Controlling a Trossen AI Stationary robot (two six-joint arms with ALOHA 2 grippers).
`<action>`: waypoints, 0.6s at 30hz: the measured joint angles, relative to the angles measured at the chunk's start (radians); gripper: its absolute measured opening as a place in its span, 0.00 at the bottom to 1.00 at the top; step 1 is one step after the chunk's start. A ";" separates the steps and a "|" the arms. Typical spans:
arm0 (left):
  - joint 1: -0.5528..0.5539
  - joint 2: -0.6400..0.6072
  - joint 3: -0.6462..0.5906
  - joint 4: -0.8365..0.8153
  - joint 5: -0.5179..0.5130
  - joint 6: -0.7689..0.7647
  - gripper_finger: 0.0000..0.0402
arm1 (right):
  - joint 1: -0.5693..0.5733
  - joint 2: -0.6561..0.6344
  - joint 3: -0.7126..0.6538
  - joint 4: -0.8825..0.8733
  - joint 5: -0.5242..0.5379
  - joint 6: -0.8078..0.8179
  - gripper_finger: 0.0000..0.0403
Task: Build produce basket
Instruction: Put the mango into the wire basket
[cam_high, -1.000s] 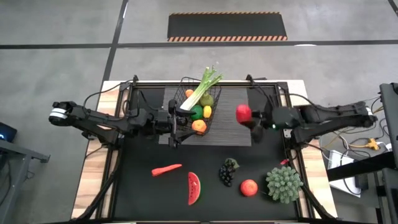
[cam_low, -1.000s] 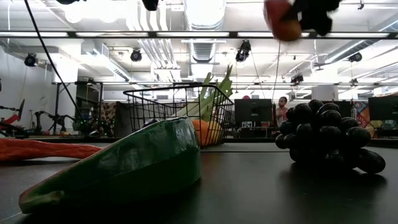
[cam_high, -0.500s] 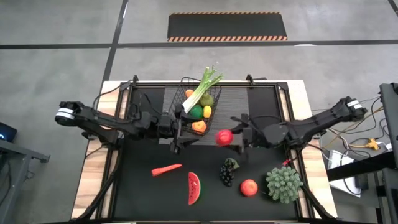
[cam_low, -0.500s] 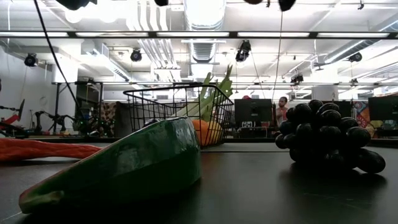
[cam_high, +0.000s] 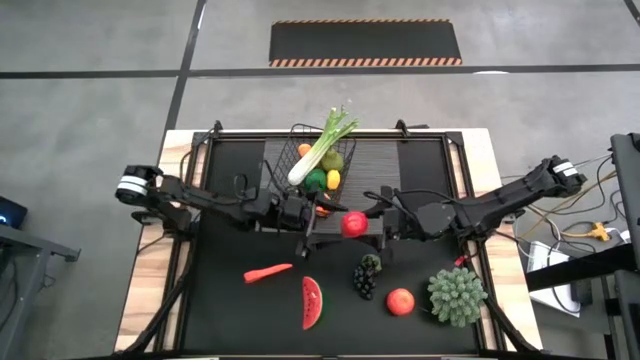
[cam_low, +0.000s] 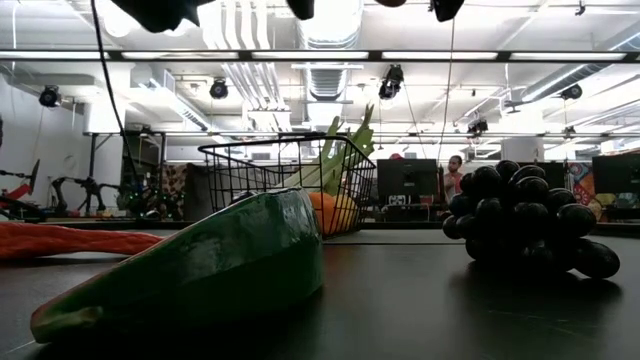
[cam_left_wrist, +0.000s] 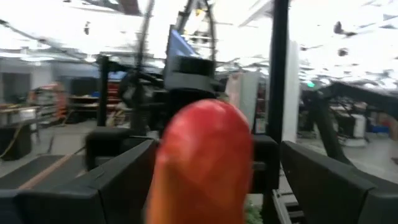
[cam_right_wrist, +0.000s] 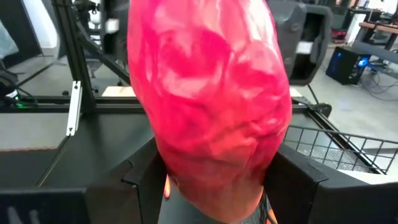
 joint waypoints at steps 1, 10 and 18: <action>-0.001 0.013 0.012 0.001 0.009 0.008 0.81 | 0.000 -0.001 0.000 0.001 0.000 0.000 0.51; -0.007 0.055 0.066 -0.007 0.012 0.063 0.81 | -0.002 0.004 0.000 -0.005 0.001 0.012 0.51; -0.008 0.055 0.066 -0.010 -0.037 0.058 0.81 | -0.021 0.006 0.000 -0.011 0.003 0.046 0.51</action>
